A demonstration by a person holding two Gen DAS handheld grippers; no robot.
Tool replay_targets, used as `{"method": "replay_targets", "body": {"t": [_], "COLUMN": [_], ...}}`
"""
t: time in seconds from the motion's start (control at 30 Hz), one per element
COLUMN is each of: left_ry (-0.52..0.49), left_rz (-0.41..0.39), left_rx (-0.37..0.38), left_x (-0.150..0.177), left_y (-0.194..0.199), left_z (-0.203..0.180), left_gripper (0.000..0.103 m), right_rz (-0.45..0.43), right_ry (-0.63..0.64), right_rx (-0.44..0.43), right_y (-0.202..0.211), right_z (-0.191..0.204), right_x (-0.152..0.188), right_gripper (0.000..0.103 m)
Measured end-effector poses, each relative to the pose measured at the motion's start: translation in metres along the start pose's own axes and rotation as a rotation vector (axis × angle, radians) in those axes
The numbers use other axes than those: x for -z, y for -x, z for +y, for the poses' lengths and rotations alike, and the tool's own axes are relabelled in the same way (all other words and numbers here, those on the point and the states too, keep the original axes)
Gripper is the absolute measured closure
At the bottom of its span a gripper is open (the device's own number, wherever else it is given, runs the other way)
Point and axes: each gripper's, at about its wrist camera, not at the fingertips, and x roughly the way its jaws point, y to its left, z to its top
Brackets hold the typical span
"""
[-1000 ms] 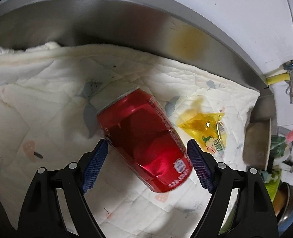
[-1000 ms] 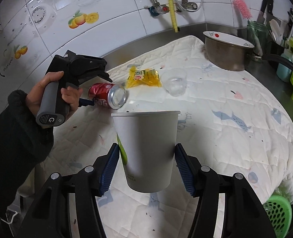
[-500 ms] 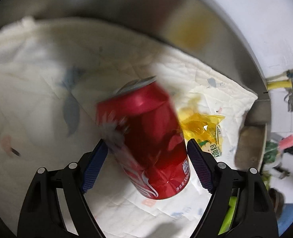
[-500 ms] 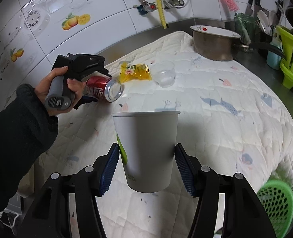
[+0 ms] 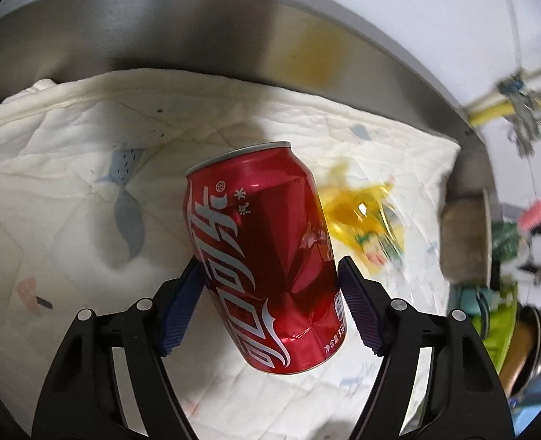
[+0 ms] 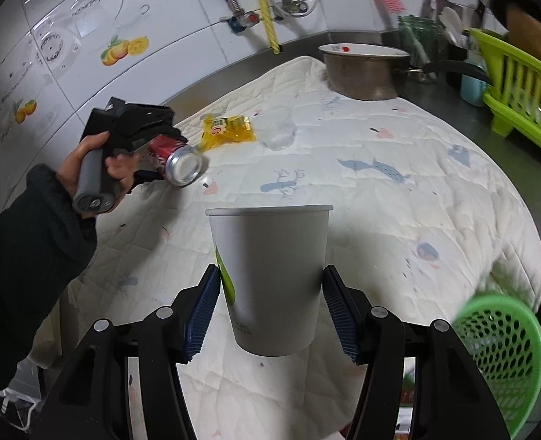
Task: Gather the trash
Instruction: 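Drop the paper cup into the basket with the right tool while the left drops the can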
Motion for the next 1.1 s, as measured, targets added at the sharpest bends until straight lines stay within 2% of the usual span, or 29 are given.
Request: {"method": "replay_targets", "body": {"t": [0.17,0.27,0.37,0.6,0.7,0.9,0.97,1.1], "left_ry": [-0.189,-0.283,-0.365,-0.597,-0.679,-0.812,-0.86,-0.96], "left_rz": [-0.006,0.02,0.054,0.126,0.163,0.229,0.237,0.261], "left_rx": [0.033,0.069,0.117,0.238,0.274,0.317,0.328,0.345], "left_x": [0.03,0.054,0.081,0.168,0.207,0.266,0.283,0.316], "left_y": [0.028,0.041,0.056,0.084,0.091,0.087,0.089,0.088], "left_z": [-0.011,-0.017,-0.025,-0.06,-0.074,-0.106,-0.117,-0.141], "left_gripper": [0.031,0.032,0.032,0.032,0.032,0.033,0.033,0.033], "right_rz": [-0.028,-0.038,-0.055,-0.045,-0.038,-0.004,-0.013,-0.048], "right_ry": [-0.05,-0.101,-0.147,-0.286,-0.335,-0.403,-0.425,-0.448], "right_rx": [0.06,0.091,0.179,0.368,0.413,0.443,0.44,0.434], "right_y": [0.024,0.041,0.064,0.109,0.118,0.112,0.114,0.124], "right_z": [-0.016,-0.03,-0.047,-0.103,-0.124,-0.154,-0.159,-0.159], "right_x": [0.023,0.041,0.062,0.114,0.13,0.154,0.16,0.167], "right_gripper": [0.047,0.047,0.047,0.047,0.046,0.046,0.036,0.034]}}
